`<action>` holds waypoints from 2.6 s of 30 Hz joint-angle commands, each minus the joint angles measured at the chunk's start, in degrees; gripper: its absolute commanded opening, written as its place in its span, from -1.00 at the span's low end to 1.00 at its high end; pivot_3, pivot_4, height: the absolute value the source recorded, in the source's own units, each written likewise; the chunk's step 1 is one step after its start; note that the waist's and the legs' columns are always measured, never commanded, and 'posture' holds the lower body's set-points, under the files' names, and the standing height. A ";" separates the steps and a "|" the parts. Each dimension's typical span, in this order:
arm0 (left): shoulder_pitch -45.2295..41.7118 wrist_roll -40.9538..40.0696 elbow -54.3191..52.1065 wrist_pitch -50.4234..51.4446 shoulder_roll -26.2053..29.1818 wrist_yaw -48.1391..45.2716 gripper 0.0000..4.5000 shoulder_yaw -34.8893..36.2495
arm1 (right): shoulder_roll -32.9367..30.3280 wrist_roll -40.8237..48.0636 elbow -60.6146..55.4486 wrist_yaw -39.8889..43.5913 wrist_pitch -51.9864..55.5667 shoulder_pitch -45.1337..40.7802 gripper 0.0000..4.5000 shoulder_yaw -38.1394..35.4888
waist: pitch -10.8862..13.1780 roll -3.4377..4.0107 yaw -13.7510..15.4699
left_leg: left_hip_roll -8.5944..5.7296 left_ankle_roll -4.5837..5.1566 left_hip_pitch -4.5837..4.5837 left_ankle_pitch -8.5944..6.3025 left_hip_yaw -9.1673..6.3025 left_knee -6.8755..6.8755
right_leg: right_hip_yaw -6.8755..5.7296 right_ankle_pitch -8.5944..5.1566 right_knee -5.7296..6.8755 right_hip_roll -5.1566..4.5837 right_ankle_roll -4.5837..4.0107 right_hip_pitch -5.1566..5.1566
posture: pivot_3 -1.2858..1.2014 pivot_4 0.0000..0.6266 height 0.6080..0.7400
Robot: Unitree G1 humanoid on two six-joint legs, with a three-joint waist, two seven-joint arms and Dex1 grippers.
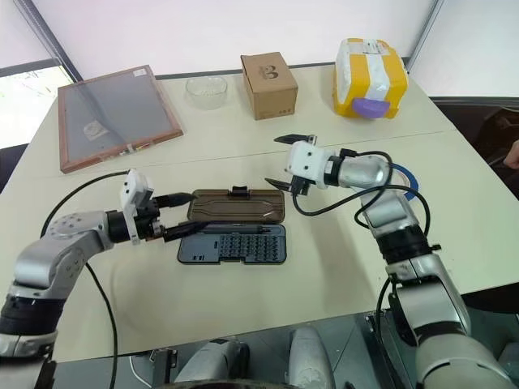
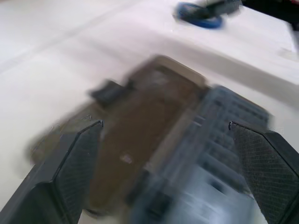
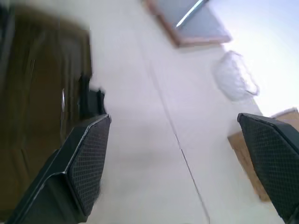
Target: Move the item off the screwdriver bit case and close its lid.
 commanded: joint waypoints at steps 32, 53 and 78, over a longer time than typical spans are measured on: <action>10.03 17.28 8.45 -20.36 -0.95 -0.46 -0.96 -11.36 | 7.54 2.09 16.88 1.25 32.65 -10.14 1.00 7.16 | -0.13 0.29 2.75 | -0.03 0.00 0.30 0.00 0.17 0.08 | 0.06 0.00 -0.13 -0.04 -0.01 0.36 | 0.03 -0.52 1.00; 13.29 17.82 6.45 -20.67 -3.69 3.62 -1.00 -12.25 | 11.98 -14.16 44.85 9.81 9.01 -17.01 -0.97 17.33 | -1.90 1.15 2.72 | 0.00 0.05 1.44 -0.06 0.01 -0.35 | 0.09 -0.02 -0.32 0.03 -0.04 1.18 | 0.03 -0.52 1.00; 8.51 10.81 6.43 -13.76 -6.16 2.53 -1.00 -8.85 | 1.00 -22.02 -5.40 -8.07 -8.31 2.83 -0.97 10.78 | -1.47 1.20 3.35 | 0.03 0.00 1.88 -0.02 0.14 -0.99 | 0.23 -0.04 -0.53 0.06 -0.04 1.52 | 0.03 -0.52 1.00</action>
